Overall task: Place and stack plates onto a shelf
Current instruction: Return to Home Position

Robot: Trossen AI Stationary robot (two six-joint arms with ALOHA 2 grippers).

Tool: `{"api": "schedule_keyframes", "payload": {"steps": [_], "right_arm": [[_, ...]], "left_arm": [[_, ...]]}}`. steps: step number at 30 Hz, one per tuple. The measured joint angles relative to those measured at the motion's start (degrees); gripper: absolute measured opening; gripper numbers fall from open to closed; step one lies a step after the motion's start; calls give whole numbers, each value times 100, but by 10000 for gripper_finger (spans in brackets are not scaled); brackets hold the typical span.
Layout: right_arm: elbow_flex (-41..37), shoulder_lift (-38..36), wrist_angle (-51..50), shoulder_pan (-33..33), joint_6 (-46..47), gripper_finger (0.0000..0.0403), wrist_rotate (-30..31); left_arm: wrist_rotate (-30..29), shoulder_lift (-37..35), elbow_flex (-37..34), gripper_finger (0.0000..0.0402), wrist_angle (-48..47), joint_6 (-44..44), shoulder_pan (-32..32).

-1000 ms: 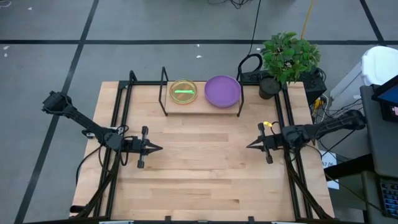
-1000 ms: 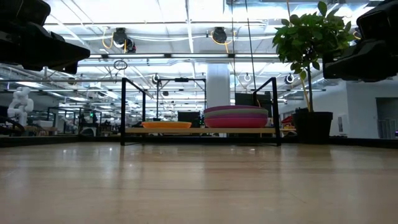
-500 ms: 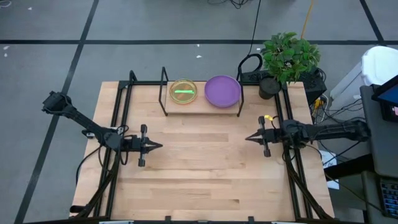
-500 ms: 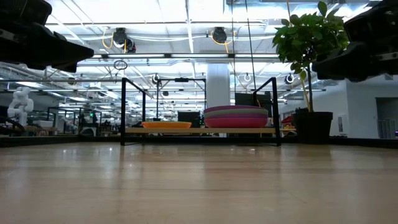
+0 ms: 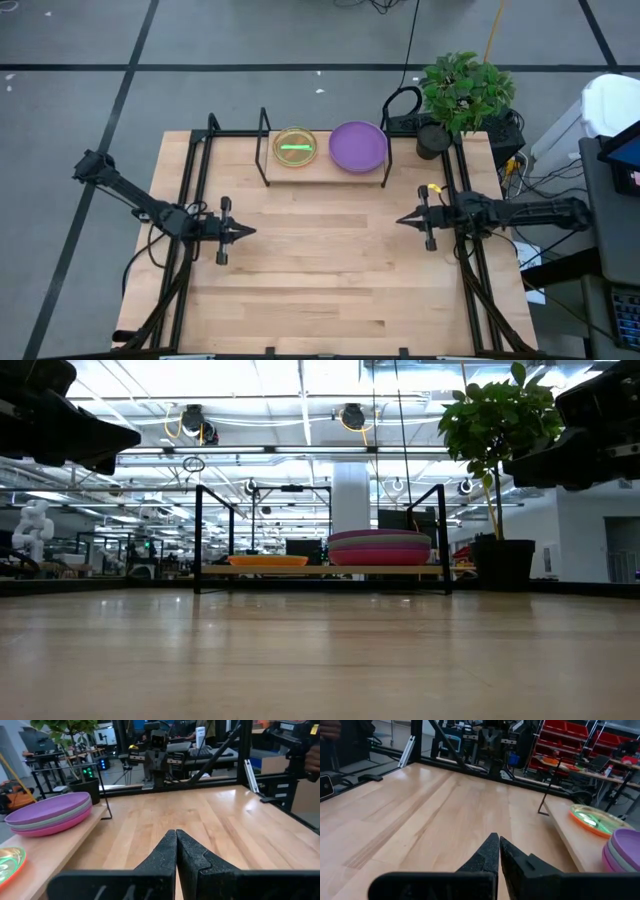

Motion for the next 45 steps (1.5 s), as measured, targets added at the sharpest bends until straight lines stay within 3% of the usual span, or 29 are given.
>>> {"api": "schedule_keyframes", "payload": {"steps": [14, 25, 39, 45], "right_arm": [[0, -419, -294, 0, -55, 0, -2], [0, -416, -327, 0, -58, 0, -20], [0, -416, -329, 0, -116, 0, -24], [0, -416, -314, 0, -162, 0, -24]], "left_arm": [[-138, -653, 0, 3, -612, 327, 22], [-129, -1587, 0, 3, -1191, 676, 362], [1588, -2127, 0, 3, -1511, 515, 1598], [1820, -2127, 0, 3, -1720, 488, 1859]]}}
